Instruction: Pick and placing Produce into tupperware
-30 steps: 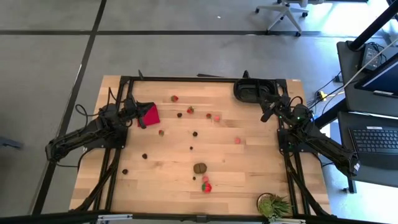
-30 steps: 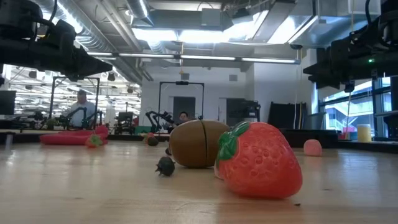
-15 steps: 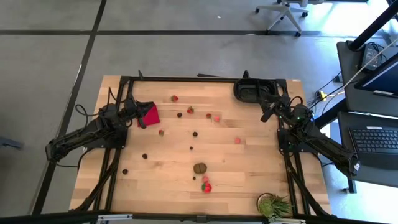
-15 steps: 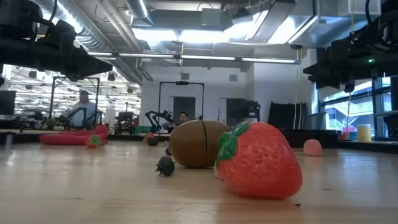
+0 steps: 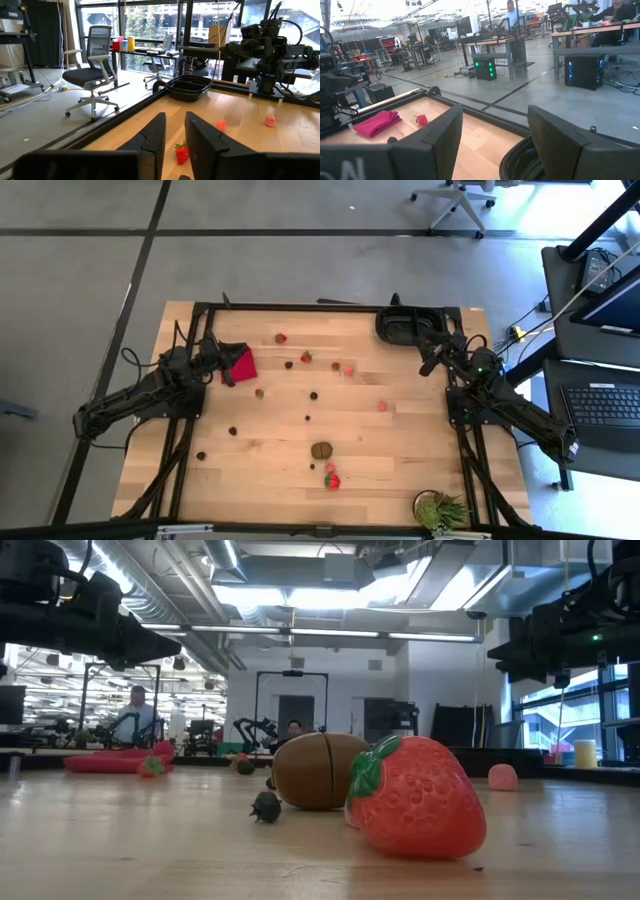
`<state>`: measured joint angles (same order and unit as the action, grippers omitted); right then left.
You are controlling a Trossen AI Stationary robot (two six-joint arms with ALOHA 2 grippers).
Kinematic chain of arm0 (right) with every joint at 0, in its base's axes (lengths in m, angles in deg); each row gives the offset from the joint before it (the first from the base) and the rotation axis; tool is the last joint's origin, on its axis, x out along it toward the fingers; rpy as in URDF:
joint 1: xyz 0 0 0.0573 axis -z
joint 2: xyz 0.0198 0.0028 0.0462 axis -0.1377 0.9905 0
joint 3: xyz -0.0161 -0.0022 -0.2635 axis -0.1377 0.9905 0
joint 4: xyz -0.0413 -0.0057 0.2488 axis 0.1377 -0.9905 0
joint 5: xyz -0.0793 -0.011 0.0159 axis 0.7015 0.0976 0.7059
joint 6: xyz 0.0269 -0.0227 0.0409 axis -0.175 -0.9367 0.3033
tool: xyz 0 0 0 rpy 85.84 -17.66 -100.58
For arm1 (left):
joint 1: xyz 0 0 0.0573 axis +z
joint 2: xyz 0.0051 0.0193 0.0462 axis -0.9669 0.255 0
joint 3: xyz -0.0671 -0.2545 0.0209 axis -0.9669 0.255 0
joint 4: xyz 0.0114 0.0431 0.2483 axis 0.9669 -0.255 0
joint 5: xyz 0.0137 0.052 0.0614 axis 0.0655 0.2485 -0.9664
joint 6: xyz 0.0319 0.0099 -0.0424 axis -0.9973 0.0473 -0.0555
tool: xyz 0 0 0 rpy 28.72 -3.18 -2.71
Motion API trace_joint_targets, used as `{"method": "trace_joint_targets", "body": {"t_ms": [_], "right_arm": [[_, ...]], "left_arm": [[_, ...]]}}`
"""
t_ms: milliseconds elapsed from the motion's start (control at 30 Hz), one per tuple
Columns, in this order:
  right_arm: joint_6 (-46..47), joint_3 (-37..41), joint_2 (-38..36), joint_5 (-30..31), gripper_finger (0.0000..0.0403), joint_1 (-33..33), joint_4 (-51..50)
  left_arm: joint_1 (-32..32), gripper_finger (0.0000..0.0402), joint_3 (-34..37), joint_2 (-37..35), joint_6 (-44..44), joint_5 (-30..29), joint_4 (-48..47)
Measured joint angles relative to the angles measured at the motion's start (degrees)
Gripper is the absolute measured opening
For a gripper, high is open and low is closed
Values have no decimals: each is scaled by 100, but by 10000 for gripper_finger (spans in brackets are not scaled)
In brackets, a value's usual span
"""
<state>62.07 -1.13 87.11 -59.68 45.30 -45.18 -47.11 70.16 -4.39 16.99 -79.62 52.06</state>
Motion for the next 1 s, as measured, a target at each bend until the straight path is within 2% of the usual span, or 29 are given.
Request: {"method": "trace_joint_targets", "body": {"t_ms": [300,467,567,833,1000], "right_arm": [[22,0,0,-2,226,0,0],[611,0,-2,-14,226,-1,-4],[609,0,0,-10,226,1,0],[613,-2,-4,-175,226,-10,704],[585,-2,-2,-206,226,-10,741]], "left_arm": [[0,84,1,0,-1,0,0],[-2,91,0,0,0,0,-2],[-2,96,1,0,-2,0,-2],[-2,106,0,0,0,0,0],[0,112,0,0,0,0,0]]}}
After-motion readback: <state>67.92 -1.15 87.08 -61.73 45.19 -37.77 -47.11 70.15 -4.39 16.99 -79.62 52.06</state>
